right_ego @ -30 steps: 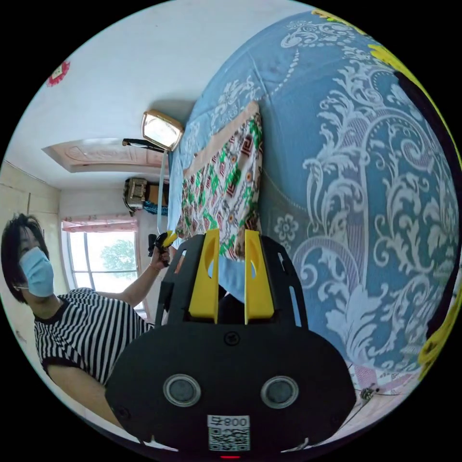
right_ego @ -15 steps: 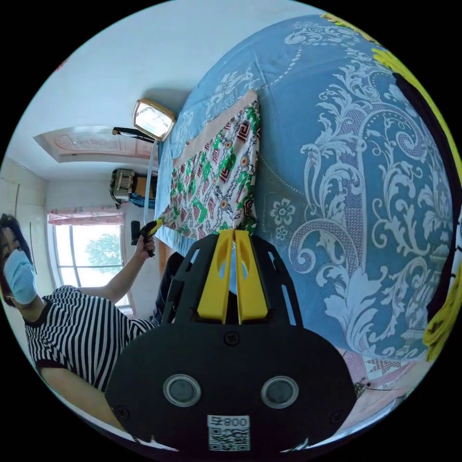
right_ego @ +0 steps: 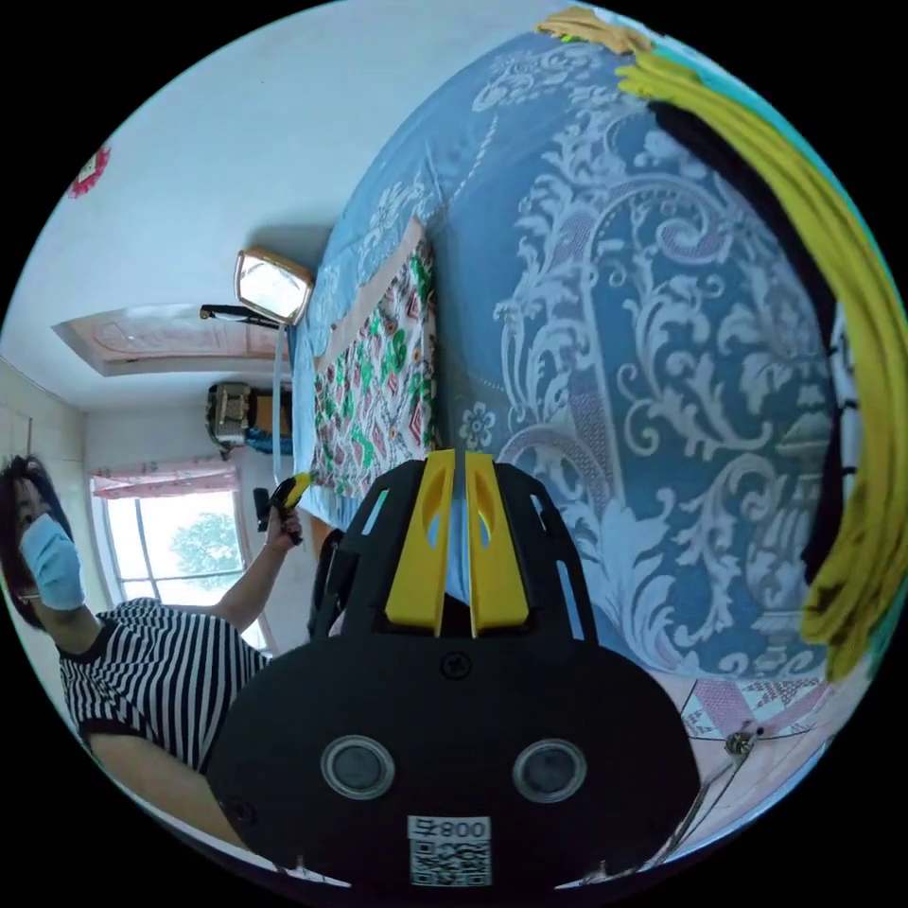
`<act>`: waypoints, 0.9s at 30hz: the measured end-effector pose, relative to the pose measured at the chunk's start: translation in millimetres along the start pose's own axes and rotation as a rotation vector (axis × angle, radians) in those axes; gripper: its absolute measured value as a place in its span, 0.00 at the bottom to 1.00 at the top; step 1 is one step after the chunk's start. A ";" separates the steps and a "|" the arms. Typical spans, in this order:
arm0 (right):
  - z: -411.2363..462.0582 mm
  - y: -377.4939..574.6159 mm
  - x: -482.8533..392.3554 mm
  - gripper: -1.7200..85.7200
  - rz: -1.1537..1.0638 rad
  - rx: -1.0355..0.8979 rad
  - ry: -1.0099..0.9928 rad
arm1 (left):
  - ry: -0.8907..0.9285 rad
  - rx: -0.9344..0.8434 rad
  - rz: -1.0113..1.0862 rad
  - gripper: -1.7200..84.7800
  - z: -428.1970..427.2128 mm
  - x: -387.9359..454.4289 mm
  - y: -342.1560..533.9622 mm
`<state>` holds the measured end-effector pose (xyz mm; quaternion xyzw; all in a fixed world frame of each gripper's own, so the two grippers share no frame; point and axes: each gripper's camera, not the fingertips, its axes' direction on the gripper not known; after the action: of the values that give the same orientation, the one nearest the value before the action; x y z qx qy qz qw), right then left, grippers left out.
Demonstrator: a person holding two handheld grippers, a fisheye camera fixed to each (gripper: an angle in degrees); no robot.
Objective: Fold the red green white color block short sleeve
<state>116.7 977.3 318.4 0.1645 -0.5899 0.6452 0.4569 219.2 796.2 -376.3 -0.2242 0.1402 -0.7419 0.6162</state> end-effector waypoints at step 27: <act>138.8 -121.9 -225.2 0.03 -0.406 0.004 0.452 | -0.585 -0.091 0.561 0.05 276.8 111.0 -128.7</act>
<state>285.8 747.9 258.5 0.1321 -0.4269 0.5623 0.6958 234.0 732.5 -58.1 -0.4059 0.0474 -0.4431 0.7979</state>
